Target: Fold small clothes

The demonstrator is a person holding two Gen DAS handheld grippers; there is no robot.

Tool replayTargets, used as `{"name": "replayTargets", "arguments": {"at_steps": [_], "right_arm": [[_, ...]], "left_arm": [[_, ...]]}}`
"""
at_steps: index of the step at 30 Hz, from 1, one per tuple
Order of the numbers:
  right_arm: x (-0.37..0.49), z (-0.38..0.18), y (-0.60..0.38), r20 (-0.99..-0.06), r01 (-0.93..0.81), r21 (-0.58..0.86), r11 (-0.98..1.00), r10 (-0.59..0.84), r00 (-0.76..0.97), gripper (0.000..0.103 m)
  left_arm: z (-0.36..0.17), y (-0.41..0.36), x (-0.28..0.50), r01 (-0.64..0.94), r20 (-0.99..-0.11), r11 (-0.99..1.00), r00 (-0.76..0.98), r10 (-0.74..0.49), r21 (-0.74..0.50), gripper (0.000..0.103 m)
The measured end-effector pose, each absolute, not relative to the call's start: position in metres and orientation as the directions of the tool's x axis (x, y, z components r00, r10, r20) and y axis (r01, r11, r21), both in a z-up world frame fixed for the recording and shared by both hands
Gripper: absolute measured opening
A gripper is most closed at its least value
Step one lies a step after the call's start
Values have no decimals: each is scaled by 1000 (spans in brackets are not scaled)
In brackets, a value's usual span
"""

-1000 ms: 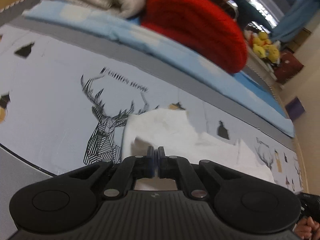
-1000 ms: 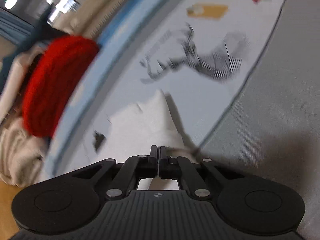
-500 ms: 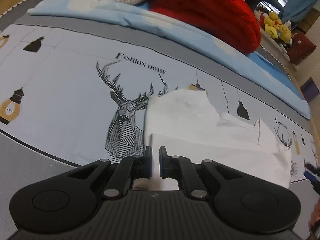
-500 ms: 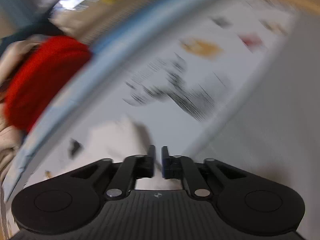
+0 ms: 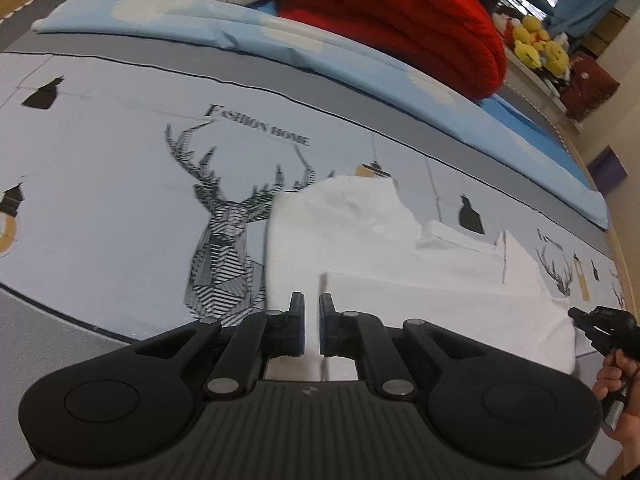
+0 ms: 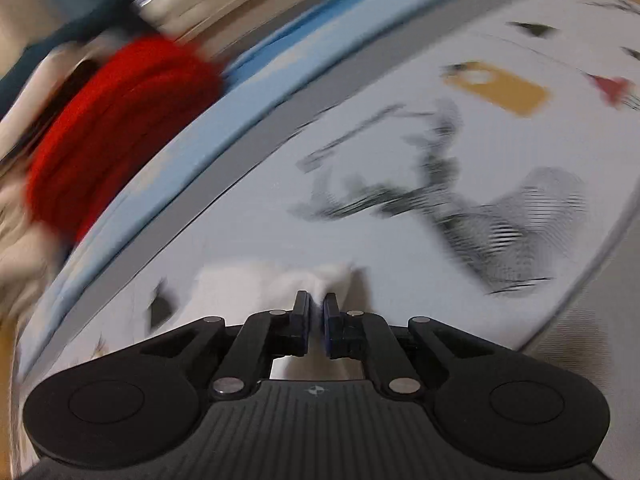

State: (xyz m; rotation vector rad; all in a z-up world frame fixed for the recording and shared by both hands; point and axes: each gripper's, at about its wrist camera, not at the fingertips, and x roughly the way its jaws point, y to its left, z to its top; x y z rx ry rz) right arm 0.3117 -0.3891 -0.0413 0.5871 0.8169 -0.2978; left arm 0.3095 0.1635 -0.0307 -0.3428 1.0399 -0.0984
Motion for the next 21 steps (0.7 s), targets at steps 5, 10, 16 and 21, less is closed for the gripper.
{"name": "replayTargets", "arguments": {"at_steps": [5,10,16,21], "right_arm": [[296,-15,-390,-723,432,348,832,-55,688,11],[284,-3,-361,-688,111,412,904,229,689,27],[270,-36,-370,-807,195,355,914,194,558,26],[254,-1,-374,-747,164,353,921,172,642,37]], "left_arm": [[-35,152,309,-32,-824,936,485,-292,-351,7],[-52,136,306,17,-828,917,424,-367,-398,13],[-79,126,301,-8,-891,957,368,-266,-289,37],[-73,119,294,53,-878,968,411,-245,-246,2]]}}
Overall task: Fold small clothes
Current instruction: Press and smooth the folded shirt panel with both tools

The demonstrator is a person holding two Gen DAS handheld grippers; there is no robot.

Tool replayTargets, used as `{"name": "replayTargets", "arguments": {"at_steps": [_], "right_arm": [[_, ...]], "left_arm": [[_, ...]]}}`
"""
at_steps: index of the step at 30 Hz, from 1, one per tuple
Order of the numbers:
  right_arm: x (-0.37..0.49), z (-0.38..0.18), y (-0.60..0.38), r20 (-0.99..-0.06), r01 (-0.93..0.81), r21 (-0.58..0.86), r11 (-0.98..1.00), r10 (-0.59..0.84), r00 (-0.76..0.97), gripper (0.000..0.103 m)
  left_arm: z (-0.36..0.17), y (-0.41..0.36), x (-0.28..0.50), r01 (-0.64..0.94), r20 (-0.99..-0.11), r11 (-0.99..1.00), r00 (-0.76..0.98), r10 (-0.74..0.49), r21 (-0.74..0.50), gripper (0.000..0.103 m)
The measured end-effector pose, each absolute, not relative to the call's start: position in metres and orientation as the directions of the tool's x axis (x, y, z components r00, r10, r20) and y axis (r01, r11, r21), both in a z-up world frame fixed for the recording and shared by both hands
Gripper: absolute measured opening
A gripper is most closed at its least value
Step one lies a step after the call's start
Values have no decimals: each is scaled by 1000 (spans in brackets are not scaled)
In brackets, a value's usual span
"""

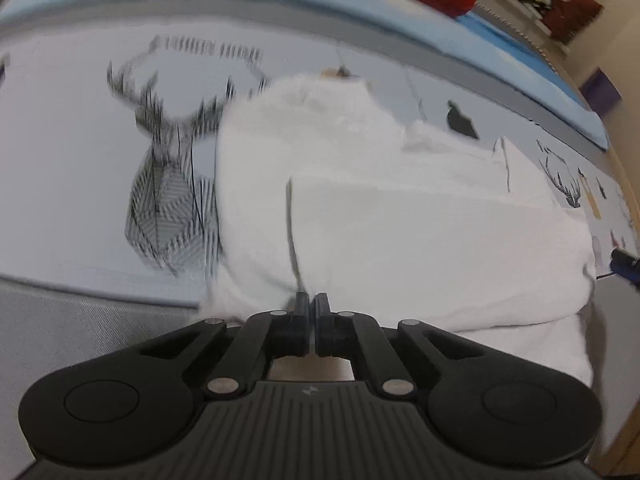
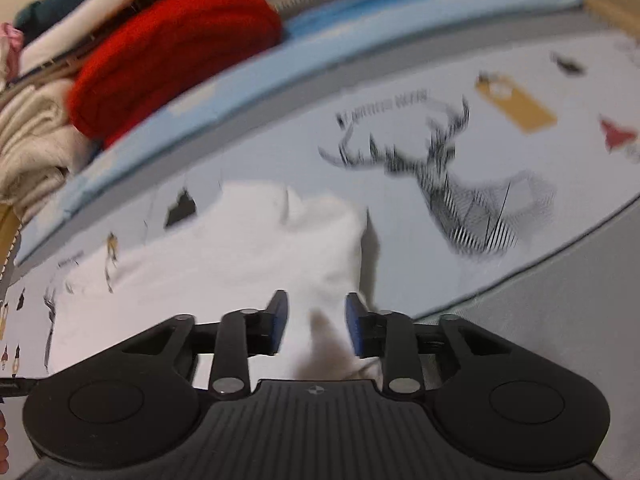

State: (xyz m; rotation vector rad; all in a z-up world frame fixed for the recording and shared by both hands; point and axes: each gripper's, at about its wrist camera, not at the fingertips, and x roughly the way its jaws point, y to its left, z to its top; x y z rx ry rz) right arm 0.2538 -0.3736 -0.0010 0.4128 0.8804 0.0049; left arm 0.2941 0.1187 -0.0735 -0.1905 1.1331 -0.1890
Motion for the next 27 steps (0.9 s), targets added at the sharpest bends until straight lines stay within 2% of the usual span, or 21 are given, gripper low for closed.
{"name": "replayTargets", "arguments": {"at_steps": [3,7,10,15,17,20,21,23,25,27], "right_arm": [[255,-1,-377,-727,152,402,903,214,652,37],[261,-17,-372,-774,153,397,905,241,586,38],[264,-37,-362,-852,159,288,944,177,492,38],[266,-32,-360,-855,169,260,951,146,498,42],[265,-28,-358,-858,156,204,966,99,504,36],[265,-38,-356,-901,183,20,983,-62,429,29],[263,-38,-360,-901,206,20,978,-72,429,28],[257,-23,-369,-858,236,170,957,26,514,28],[251,-6,-368,-777,224,277,934,81,624,28],[249,1,-357,-708,165,311,936,113,697,29]], "left_arm": [[-47,132,293,16,-832,972,515,-208,-233,2],[-49,148,300,-92,-867,987,493,-71,-134,4],[-53,147,303,-82,-875,988,477,-80,-134,8],[-51,143,305,-61,-856,979,499,-138,-194,8],[-65,141,306,-61,-878,980,457,-141,-189,13],[-79,143,306,-74,-910,986,401,-109,-151,14],[-75,146,306,-81,-905,983,409,-119,-166,14],[-64,151,304,-84,-881,972,447,-158,-217,14],[-53,152,301,-83,-861,968,480,-168,-236,17],[-46,152,300,-91,-851,967,500,-164,-239,17]]}}
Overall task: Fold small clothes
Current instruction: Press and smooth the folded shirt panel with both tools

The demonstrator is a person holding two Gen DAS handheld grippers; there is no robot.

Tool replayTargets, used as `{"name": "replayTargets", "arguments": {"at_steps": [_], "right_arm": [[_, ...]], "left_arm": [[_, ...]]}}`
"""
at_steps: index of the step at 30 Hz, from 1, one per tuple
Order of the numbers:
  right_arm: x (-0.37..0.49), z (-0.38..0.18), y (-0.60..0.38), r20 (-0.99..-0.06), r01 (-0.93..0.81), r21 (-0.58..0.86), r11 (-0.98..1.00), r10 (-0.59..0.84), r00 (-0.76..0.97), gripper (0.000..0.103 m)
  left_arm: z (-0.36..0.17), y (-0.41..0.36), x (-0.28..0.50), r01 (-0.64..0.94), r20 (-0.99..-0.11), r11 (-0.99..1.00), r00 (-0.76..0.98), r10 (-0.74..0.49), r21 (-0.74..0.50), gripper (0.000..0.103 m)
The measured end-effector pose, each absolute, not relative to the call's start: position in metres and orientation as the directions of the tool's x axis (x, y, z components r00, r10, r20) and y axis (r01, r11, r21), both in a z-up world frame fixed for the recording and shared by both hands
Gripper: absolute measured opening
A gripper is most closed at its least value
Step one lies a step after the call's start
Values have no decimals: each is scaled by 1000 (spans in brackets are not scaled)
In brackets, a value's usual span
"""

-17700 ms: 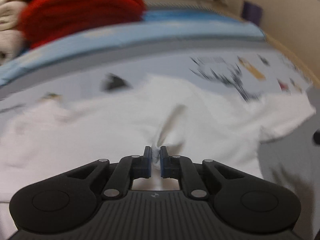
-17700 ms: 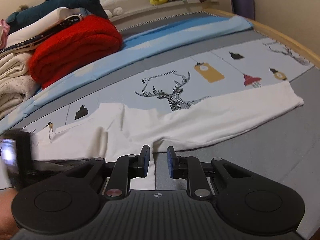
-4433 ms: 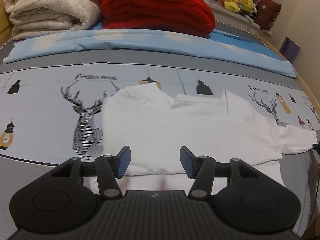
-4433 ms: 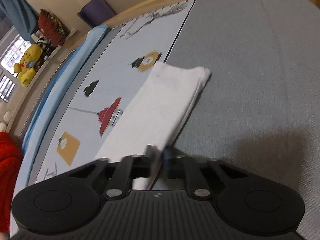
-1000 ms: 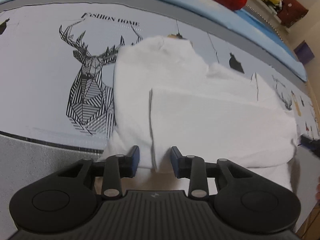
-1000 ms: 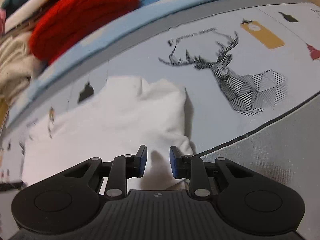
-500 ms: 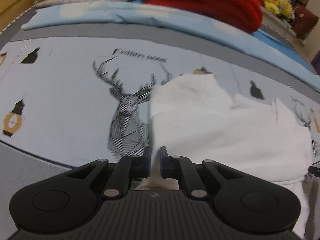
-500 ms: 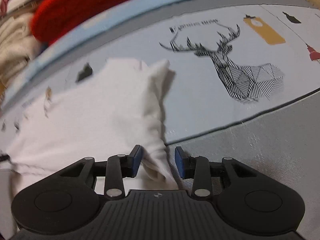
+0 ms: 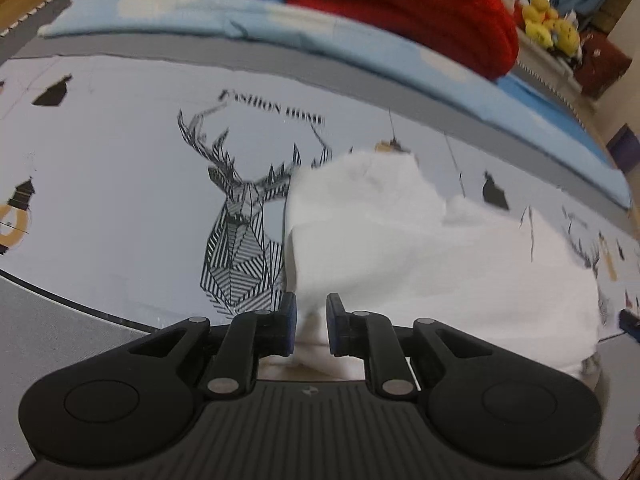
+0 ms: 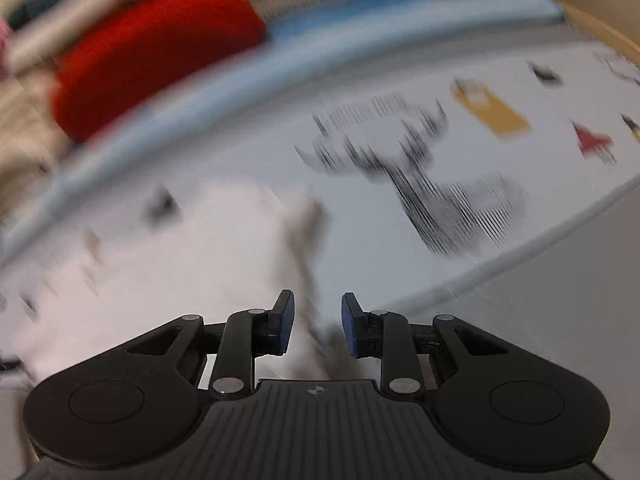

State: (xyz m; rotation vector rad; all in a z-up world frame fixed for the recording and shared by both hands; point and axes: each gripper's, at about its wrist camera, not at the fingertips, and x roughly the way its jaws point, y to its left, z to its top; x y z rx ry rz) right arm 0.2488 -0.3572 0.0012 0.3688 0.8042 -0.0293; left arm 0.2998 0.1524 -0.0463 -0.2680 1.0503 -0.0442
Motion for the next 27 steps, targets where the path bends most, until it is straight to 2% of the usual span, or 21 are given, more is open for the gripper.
{"name": "replayTargets", "arguments": {"at_steps": [2,4,5,6,7,8,10,11,17,22,25,27], "right_arm": [[257,-9,-346,-732,123,302,945,148,665,38],[266,-34,-341,-834,172,204,964,79,547,38],[266,-44,-343,-872,218,155,963,30,488,52],[262,-43,-349,-872,263,161,951,13,490,57],[257,-34,-353,-861,305,176,936,-4,509,52],[252,-19,-352,-844,329,142,934,-60,533,43],[236,16,-343,-771,324,53,945,-168,614,41],[225,34,-342,-738,318,52,947,-178,651,41],[134,104,-346,-631,284,182,941,-110,768,41],[45,112,-347,-588,267,228,936,-86,804,41],[4,102,-342,-567,262,208,942,-103,818,42],[-15,87,-343,-591,272,201,941,-105,800,42]], "left_arm": [[-36,155,295,-103,-837,964,525,-155,-244,17],[-21,160,285,-110,-810,964,570,-137,-241,17],[-12,161,278,-113,-790,967,602,-117,-229,17],[-2,162,270,-108,-769,972,632,-96,-210,17],[8,160,259,-92,-744,979,664,-77,-183,17],[16,159,251,-73,-729,983,680,-73,-167,17],[30,155,233,-28,-713,990,697,-82,-141,17],[36,155,223,-18,-711,990,698,-85,-137,17],[69,158,149,22,-696,979,700,-161,-204,17],[68,153,68,58,-712,980,679,-178,-190,17],[48,150,30,61,-731,981,658,-178,-184,17],[26,150,10,47,-753,983,637,-168,-179,17]]}}
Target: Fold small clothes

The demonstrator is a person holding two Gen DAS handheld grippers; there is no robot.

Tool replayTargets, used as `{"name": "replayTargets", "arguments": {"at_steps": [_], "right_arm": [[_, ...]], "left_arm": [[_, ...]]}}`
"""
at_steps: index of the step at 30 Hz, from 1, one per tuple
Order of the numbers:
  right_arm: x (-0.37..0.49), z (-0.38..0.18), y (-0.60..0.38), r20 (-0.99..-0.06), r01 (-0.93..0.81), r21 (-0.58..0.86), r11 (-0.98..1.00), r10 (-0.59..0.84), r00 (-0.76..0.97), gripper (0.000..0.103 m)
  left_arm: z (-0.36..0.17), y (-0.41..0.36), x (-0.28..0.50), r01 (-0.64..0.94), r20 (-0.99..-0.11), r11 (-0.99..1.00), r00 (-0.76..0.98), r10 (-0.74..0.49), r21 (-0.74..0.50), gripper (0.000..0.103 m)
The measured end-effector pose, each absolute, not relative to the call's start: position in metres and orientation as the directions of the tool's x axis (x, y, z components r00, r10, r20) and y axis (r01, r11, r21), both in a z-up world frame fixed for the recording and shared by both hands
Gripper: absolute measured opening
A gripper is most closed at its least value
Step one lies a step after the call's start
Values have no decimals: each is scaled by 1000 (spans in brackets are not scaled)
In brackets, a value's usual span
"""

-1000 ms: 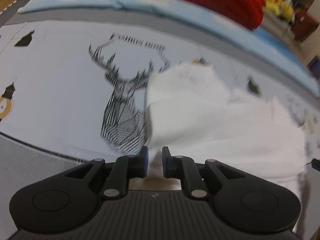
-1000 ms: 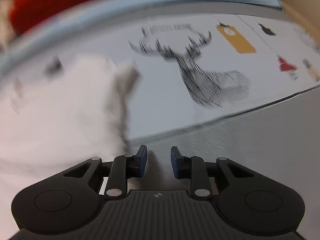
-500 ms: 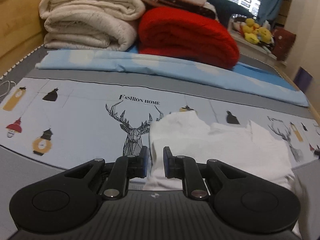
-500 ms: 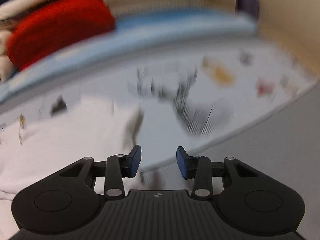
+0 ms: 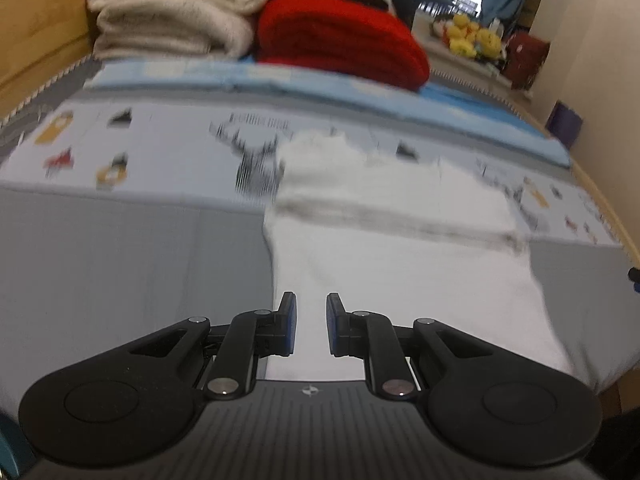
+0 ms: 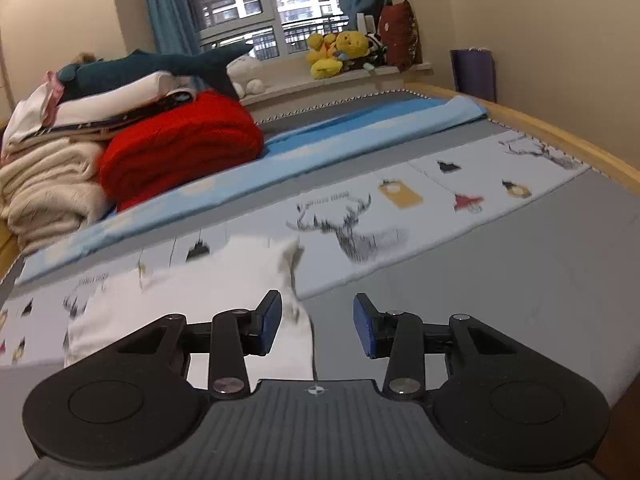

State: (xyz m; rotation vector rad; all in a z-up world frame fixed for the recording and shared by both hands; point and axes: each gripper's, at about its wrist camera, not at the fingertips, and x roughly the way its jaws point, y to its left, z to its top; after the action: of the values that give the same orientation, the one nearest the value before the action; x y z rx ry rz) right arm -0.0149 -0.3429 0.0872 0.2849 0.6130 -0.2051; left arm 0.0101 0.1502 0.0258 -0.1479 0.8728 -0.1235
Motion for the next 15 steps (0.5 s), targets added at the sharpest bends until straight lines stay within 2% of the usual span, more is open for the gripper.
{"name": "replayTargets", "arguments": {"at_steps": [3,5,7,12,14,15], "right_arm": [[-30,63,-341,-637,283,187,941,-103,764,42],[-33,48,-340,-698,283,213,935,-57,714,42],[-27,36,-340,-751,296,209,932,-41,659,42],[-13,16,-337,-817,329,208,921,-22,576,42],[-11,4,-336,-847,343,205,917,-9,531,42],[-8,-3,-337,-863,353,211,911,4,506,42]], "left_arm": [[-9,159,-5,-8,-832,985,536,-144,-175,17],[-21,169,-4,-60,-875,973,452,-173,-224,17],[-23,176,-5,-86,-872,962,449,-195,-259,17],[-49,188,-5,-125,-875,950,437,-206,-286,17],[-65,190,-1,-181,-911,945,365,-192,-272,17],[-66,191,0,-178,-902,937,373,-218,-300,17]]}}
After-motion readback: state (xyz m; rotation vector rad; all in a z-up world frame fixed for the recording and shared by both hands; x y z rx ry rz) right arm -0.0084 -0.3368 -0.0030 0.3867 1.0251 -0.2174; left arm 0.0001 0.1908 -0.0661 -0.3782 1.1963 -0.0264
